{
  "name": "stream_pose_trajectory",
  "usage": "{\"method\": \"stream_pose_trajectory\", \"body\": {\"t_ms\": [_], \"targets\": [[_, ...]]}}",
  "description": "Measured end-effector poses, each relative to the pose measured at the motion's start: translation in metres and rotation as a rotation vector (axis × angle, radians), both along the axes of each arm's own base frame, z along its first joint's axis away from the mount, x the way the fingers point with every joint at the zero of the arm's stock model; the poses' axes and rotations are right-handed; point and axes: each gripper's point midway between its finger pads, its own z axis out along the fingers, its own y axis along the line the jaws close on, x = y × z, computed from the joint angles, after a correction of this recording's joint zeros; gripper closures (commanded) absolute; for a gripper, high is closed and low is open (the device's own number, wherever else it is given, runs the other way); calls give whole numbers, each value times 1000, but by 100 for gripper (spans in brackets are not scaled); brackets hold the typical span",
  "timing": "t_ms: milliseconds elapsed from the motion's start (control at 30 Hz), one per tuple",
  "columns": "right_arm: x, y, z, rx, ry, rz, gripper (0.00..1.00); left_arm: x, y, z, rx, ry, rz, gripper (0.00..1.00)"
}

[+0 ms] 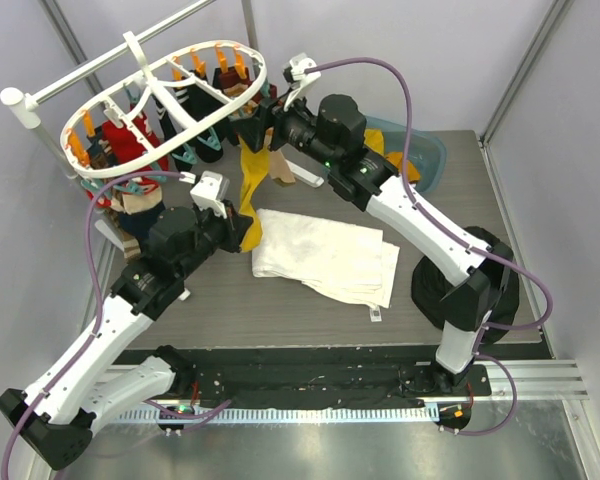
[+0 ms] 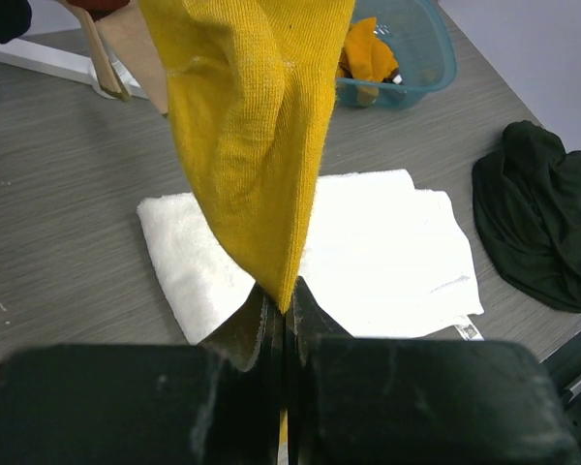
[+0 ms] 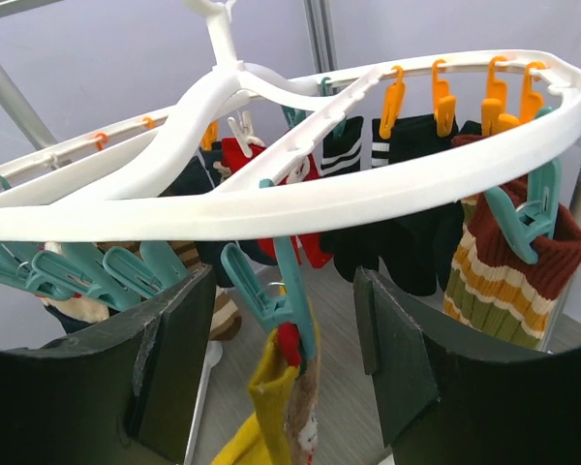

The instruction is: Remove the socks clipped to the hanger

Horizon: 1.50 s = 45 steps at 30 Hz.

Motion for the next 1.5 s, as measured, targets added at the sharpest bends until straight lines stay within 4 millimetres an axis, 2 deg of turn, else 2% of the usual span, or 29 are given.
{"method": "stream_pose_trajectory", "body": {"t_ms": [200,233,300,333,400,433,467,933,967,1000,1033,1133,1167,1233,1267,1300,1333,1367,1400,1500], "targets": [[-1,13,-5,-44,-34,-25,38,0,0,0,0,1,-3,100],[-1,14,-5,-50,-38,-30,42,0,-1,0,0,1,-4,100],[1,18,-5,-62,-52,-55,53,-1,-1,0,-1,1,-5,100],[2,19,-6,-70,-60,-66,66,-1,-1,0,-1,1,-6,100],[4,19,-7,-79,-66,-86,78,-1,-1,-1,-1,2,-6,100],[4,19,-8,-83,-65,-98,93,-1,-1,-1,0,2,-6,100],[4,18,-8,-87,-69,-105,99,-1,-1,-1,0,3,-6,100],[12,15,-12,-81,-69,-156,99,-2,0,-5,3,7,-6,100],[12,14,-11,-78,-69,-159,93,-2,0,-5,3,7,-6,100],[13,14,-11,-75,-69,-161,82,-2,0,-5,3,7,-6,100],[13,14,-11,-74,-68,-162,64,-2,0,-5,4,8,-6,100],[12,14,-10,-64,-63,-161,52,-2,0,-6,5,10,-6,100],[12,15,-9,-58,-61,-166,52,-2,0,-6,5,10,-6,100],[12,15,-8,-55,-59,-165,74,-2,0,-6,4,10,-6,100],[12,15,-8,-55,-60,-166,81,-2,0,-6,4,10,-6,100],[12,14,-9,-58,-61,-168,85,-2,0,-6,5,11,-6,100],[13,14,-10,-58,-56,-174,85,-2,0,-6,4,11,-6,100],[13,14,-9,-56,-56,-174,82,-2,0,-6,4,11,-6,100],[14,13,-10,-57,-54,-179,73,-2,0,-6,4,11,-6,100],[14,12,-10,-56,-50,-185,57,-2,0,-6,4,11,-6,100]]}}
